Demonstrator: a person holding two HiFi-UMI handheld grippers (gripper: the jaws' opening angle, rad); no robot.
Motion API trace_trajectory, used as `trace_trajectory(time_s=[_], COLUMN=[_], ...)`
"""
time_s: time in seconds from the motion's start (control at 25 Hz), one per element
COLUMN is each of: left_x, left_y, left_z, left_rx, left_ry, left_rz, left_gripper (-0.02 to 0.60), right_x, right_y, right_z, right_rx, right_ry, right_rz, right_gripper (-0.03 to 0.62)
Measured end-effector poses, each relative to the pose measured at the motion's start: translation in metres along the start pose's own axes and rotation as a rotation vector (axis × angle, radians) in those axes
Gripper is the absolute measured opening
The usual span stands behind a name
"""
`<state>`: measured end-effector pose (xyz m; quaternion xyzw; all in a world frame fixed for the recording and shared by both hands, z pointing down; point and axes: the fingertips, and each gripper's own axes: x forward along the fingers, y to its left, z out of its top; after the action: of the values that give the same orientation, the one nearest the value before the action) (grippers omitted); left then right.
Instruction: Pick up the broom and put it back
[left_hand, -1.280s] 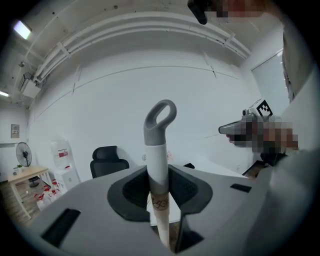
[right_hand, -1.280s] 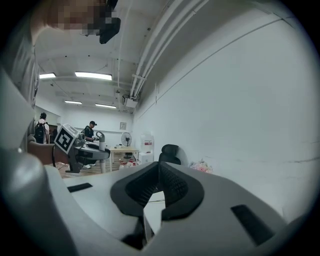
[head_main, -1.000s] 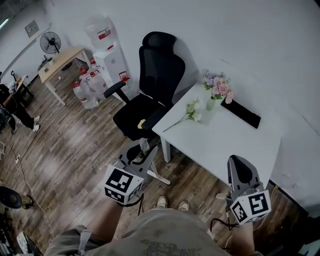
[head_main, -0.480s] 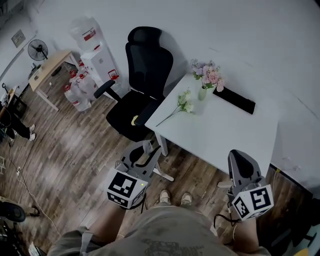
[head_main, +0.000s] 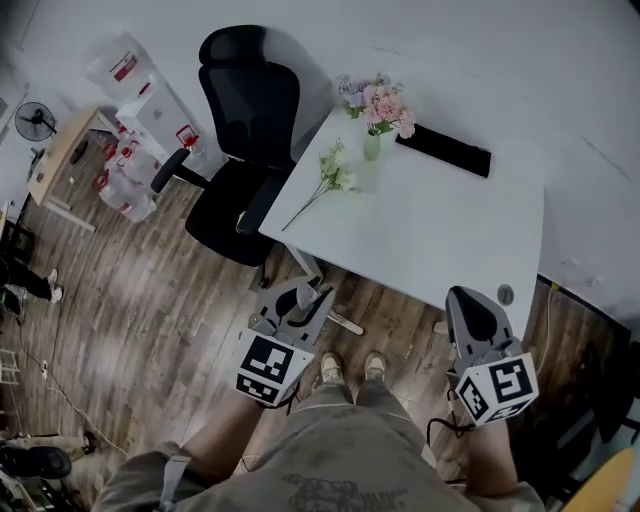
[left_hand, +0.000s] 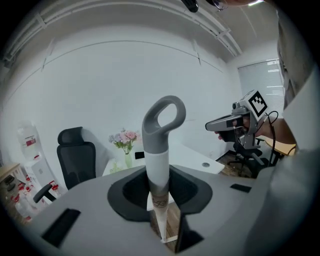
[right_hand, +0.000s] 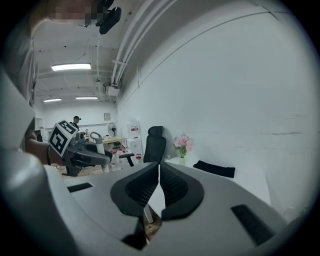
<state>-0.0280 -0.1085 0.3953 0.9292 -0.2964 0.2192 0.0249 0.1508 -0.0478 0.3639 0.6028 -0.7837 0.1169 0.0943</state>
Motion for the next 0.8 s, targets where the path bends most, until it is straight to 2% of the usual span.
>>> trace_trajectory(time_s=[0.4, 0.8], left_x=[0.081, 0.146], left_y=[-0.047, -0.092], left_z=[-0.058, -0.135], left_rx=[-0.008, 0.056], left_ry=[0.165, 0.354], left_rz=[-0.167, -0.280], left_gripper=[0.101, 0.101], right_x=[0.012, 0.017], right_y=[-0.040, -0.066], right_z=[-0.067, -0.123], right_rx=[0.074, 0.160], right_ry=[0.125, 0.228], right_rz=[-0.111, -0.163], right_gripper=[0.035, 0.035])
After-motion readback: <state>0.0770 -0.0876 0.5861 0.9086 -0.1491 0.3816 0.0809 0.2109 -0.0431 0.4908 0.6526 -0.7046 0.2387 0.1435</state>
